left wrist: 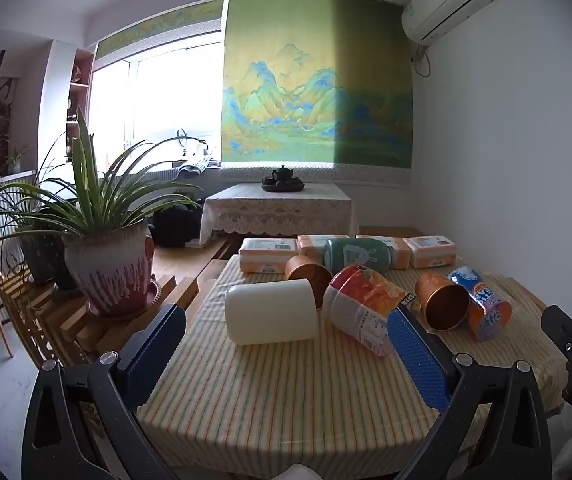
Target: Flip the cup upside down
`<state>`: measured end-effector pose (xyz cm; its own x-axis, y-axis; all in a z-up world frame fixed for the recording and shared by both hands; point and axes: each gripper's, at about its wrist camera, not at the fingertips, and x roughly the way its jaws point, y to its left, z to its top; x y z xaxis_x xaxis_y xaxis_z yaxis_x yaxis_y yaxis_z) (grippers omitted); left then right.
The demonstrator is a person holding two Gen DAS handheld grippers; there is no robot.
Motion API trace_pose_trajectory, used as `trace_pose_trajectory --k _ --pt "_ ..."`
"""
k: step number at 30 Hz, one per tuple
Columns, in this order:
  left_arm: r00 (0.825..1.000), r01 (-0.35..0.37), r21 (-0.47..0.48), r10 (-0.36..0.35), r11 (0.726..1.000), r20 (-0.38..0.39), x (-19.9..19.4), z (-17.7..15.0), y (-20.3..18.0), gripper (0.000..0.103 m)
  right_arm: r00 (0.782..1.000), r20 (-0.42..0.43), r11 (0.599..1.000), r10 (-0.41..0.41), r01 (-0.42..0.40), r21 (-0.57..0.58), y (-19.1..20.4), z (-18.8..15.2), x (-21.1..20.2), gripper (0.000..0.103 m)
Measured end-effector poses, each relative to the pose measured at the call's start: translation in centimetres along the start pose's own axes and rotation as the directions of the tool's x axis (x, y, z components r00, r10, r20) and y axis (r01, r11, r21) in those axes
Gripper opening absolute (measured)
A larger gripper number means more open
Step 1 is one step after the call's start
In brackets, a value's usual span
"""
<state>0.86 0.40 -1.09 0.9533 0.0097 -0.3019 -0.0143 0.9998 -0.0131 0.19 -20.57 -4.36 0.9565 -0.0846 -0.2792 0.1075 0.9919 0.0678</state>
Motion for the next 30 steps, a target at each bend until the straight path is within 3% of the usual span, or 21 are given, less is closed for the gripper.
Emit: trace_pose_trajectory --k 30 --pt "1.0 0.015 0.002 -0.015 1.0 -0.017 0.33 -0.25 -0.45 0.102 1.0 0.001 1.0 -0.009 0.009 0.008 -0.05 0.11 0.08 0.102"
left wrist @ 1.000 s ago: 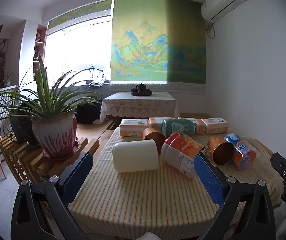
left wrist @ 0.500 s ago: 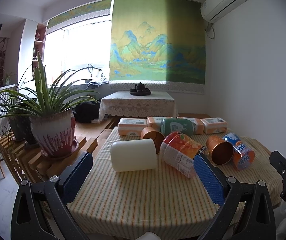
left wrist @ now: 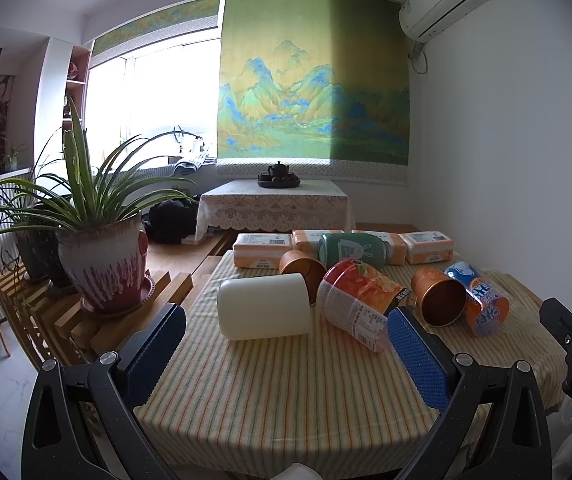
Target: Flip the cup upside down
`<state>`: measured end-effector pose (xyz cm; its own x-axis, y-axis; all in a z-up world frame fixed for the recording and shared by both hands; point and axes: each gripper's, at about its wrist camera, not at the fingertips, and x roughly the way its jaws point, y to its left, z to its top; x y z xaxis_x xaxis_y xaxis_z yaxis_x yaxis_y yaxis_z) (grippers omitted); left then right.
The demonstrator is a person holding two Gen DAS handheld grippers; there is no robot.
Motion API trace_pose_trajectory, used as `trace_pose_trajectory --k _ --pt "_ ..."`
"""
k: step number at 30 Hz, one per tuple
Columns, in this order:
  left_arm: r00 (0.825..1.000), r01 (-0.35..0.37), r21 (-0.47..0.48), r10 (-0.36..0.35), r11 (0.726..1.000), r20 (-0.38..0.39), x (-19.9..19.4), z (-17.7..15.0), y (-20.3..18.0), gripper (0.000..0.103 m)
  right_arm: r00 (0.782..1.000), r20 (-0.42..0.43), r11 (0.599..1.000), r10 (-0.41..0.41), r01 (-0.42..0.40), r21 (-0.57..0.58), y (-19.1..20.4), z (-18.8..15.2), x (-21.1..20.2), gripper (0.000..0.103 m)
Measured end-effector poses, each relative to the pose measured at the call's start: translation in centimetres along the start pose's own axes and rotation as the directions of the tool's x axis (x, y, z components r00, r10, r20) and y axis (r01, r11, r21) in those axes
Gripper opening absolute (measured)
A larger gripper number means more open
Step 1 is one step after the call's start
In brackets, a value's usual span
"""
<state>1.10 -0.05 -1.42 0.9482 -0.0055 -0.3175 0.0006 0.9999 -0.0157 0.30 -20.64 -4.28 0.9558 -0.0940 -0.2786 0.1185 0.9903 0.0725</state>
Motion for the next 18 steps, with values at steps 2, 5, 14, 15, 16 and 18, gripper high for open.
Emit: trace_pose_trajectory --k 2,5,14,15,16,18 --pt "1.0 0.003 0.001 -0.003 1.0 0.0 0.02 0.02 -0.04 0.102 1.0 -0.002 1.0 0.002 -0.002 0.001 -0.1 -0.04 0.03 0.102" --pt "1.0 0.002 0.007 -0.002 1.0 -0.001 0.14 -0.02 -0.11 0.102 1.0 -0.003 1.0 0.002 -0.002 0.003 -0.13 -0.11 0.08 0.102" --pt "1.0 0.006 0.008 -0.005 1.0 -0.009 0.48 -0.17 -0.08 0.102 1.0 -0.015 1.0 0.001 -0.001 0.0 -0.38 -0.26 0.46 0.102" --pt "1.0 0.007 0.009 -0.006 1.0 -0.012 0.59 -0.21 -0.11 0.102 1.0 -0.017 1.0 0.0 0.0 -0.001 -0.43 -0.3 0.53 0.102" --pt "1.0 0.008 0.009 -0.008 1.0 -0.016 0.7 -0.25 -0.11 0.102 1.0 -0.021 1.0 0.001 -0.001 0.0 -0.45 -0.32 0.66 0.102" --pt "1.0 0.009 0.011 -0.008 1.0 -0.021 0.92 -0.33 -0.25 0.102 1.0 -0.03 1.0 0.002 -0.002 0.004 -0.67 -0.37 0.94 0.102"
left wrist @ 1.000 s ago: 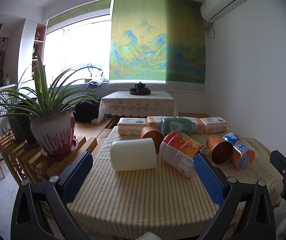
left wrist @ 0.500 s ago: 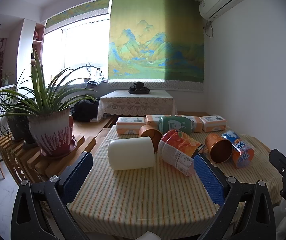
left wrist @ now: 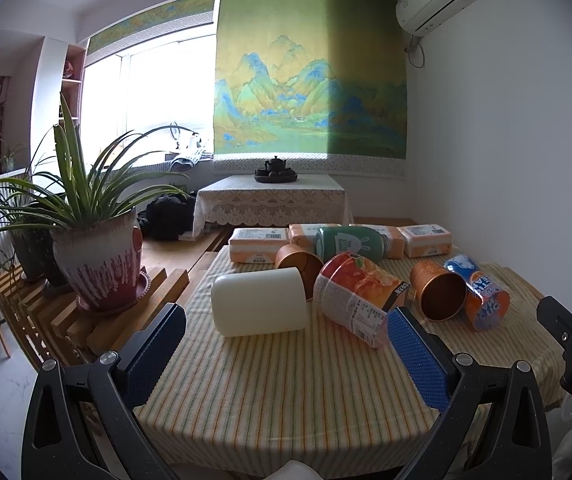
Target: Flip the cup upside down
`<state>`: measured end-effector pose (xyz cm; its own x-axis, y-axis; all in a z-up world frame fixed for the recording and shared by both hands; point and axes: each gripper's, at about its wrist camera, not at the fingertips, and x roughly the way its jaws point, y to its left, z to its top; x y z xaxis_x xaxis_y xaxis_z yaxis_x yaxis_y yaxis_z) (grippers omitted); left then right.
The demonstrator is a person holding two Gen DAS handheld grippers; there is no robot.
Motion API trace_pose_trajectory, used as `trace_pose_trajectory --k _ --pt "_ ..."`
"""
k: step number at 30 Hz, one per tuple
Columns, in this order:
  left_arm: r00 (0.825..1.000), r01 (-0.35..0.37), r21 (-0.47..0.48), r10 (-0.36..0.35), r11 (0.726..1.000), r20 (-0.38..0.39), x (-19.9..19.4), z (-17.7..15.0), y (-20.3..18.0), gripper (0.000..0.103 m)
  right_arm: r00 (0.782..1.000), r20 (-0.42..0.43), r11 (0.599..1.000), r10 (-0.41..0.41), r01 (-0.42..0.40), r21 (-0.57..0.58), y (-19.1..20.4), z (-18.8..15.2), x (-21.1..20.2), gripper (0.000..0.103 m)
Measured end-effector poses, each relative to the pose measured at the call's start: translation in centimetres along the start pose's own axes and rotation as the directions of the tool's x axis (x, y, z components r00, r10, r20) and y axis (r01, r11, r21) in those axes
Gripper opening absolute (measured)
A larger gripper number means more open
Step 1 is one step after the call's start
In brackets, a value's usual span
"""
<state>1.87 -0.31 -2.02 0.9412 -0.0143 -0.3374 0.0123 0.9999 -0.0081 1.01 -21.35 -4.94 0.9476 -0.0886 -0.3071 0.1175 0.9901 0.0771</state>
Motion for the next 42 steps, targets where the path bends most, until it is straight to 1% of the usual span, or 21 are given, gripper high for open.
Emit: trace_pose_trajectory --k 11,17,21,25,29,31,32,34,35,37,39,41,42 --pt "1.0 -0.006 -0.007 0.006 1.0 -0.021 1.6 -0.1 -0.1 0.102 0.999 -0.045 0.999 -0.029 0.031 0.03 -2.8 0.3 1.9 0.102" --pt "0.999 -0.01 -0.006 0.01 1.0 -0.036 2.6 -0.2 -0.1 0.102 0.994 -0.105 0.999 0.009 -0.004 0.042 -4.2 1.2 4.0 0.102" --pt "0.999 -0.013 -0.003 0.013 1.0 -0.046 3.3 -0.3 -0.1 0.102 0.984 -0.172 0.998 0.053 -0.046 0.042 -5.2 2.2 6.4 0.102" --pt "0.998 -0.017 -0.008 0.017 1.0 -0.06 4.2 -0.4 0.1 0.102 0.962 -0.256 0.995 0.1 -0.09 0.049 -6.3 3.3 9.4 0.102" --pt "0.997 -0.02 -0.011 0.019 1.0 -0.07 4.9 -0.5 0.4 0.102 0.924 -0.363 0.992 0.121 -0.102 0.071 -7.9 4.4 13.8 0.101" --pt "0.997 -0.022 -0.01 0.022 1.0 -0.075 5.2 -0.5 0.5 0.102 0.907 -0.4 0.991 0.129 -0.103 0.087 -8.7 4.8 15.8 0.1" --pt "0.997 -0.025 -0.009 0.024 1.0 -0.076 5.3 -0.5 0.5 0.102 0.896 -0.42 0.988 0.148 -0.114 0.104 -9.1 5.0 16.6 0.099" --pt "0.996 -0.027 -0.013 0.026 1.0 -0.081 5.7 -0.5 0.7 0.102 0.864 -0.463 0.978 0.198 -0.141 0.156 -9.9 5.1 18.5 0.096" --pt "0.996 -0.028 -0.015 0.027 0.999 -0.084 5.8 -0.5 0.8 0.102 0.846 -0.487 0.973 0.216 -0.142 0.184 -10.3 5.2 19.5 0.095" --pt "0.996 -0.03 -0.019 0.028 0.999 -0.087 6.2 -0.5 0.9 0.102 0.813 -0.527 0.963 0.248 -0.148 0.226 -10.8 5.0 21.3 0.09" --pt "0.995 -0.033 -0.018 0.031 0.999 -0.092 6.5 -0.5 1.0 0.102 0.781 -0.559 0.954 0.279 -0.158 0.256 -10.9 4.8 22.8 0.088" --pt "0.995 -0.037 -0.017 0.035 0.999 -0.096 6.9 -0.5 1.1 0.102 0.74 -0.591 0.942 0.322 -0.186 0.281 -10.5 4.5 23.8 0.088" --pt "0.995 -0.04 -0.018 0.038 0.999 -0.096 7.0 -0.5 1.2 0.102 0.723 -0.607 0.94 0.331 -0.193 0.282 -10.3 4.3 24.4 0.088"
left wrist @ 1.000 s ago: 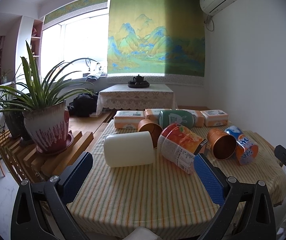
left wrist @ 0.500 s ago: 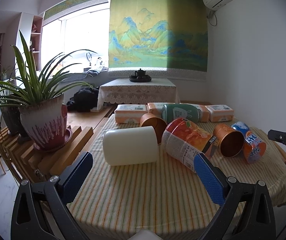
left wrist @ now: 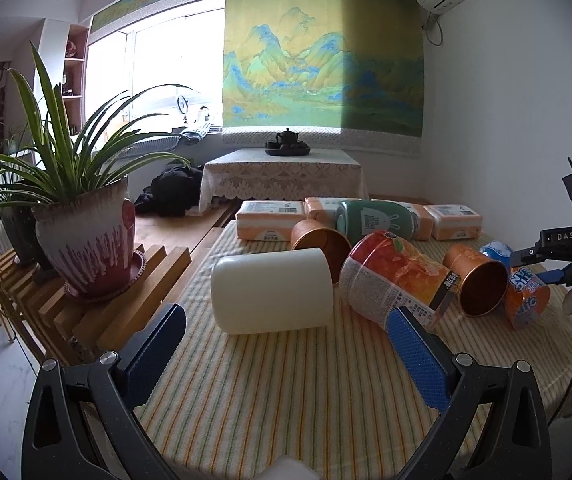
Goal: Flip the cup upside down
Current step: 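Reach the right gripper to the blue Arctic Ocean bottle and grasp it, then lift the bottle with the right gripper toward the left gripper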
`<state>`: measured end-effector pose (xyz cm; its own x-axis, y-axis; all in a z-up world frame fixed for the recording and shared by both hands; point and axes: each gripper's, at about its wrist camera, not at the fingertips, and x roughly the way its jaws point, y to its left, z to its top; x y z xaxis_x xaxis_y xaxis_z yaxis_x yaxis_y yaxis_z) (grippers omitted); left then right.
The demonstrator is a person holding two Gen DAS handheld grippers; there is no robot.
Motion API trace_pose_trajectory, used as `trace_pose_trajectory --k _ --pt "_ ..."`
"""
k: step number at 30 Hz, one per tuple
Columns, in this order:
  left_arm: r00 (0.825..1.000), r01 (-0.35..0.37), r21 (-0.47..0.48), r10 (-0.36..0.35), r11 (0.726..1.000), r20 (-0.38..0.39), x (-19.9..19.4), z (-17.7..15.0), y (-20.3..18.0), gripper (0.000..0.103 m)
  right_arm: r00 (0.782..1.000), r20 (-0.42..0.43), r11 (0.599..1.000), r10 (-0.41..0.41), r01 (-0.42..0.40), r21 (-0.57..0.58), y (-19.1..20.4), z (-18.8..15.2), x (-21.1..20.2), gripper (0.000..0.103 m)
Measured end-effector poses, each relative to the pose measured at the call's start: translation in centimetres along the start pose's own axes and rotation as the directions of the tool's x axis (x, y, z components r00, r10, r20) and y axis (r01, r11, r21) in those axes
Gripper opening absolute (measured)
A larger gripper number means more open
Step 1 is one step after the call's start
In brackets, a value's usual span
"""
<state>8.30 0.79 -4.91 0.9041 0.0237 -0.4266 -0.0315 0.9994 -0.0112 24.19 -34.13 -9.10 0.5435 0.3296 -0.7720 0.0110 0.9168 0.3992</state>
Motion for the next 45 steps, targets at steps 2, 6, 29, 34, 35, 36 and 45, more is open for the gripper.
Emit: trace_pose_trajectory --k 2,6,29,34,35,36,45 --pt "1.0 -0.004 -0.003 0.004 1.0 -0.004 0.3 0.0 0.2 0.102 1.0 -0.025 1.0 -0.013 0.013 -0.011 0.2 0.1 0.7 0.084" --pt "1.0 -0.012 -0.006 0.011 1.0 -0.006 0.6 0.1 0.5 0.102 0.994 -0.091 0.998 0.068 -0.066 0.023 -0.2 0.4 1.7 0.067" --pt "0.999 0.019 -0.016 -0.02 1.0 -0.033 -0.2 0.2 0.3 0.102 0.991 -0.127 0.897 0.04 -0.091 -0.432 6.8 -6.6 -5.8 0.057" --pt "0.999 0.02 -0.007 -0.021 1.0 -0.05 -0.3 0.1 -0.1 0.102 0.984 -0.178 0.802 0.01 -0.115 -0.586 10.3 -8.4 -3.7 0.057" --pt "0.998 0.02 -0.006 -0.02 1.0 -0.053 -0.4 0.1 -0.1 0.102 0.983 -0.185 0.788 0.004 -0.117 -0.605 10.7 -8.5 -3.3 0.057" --pt "0.998 0.021 -0.006 -0.022 1.0 -0.057 -0.4 0.1 -0.1 0.102 0.981 -0.192 0.772 -0.004 -0.119 -0.624 11.2 -8.8 -2.8 0.057" --pt "0.993 0.047 -0.02 -0.049 0.999 -0.107 0.0 0.1 -0.1 0.102 0.978 -0.196 0.67 -0.077 -0.095 -0.736 13.4 -10.7 -1.1 0.06"
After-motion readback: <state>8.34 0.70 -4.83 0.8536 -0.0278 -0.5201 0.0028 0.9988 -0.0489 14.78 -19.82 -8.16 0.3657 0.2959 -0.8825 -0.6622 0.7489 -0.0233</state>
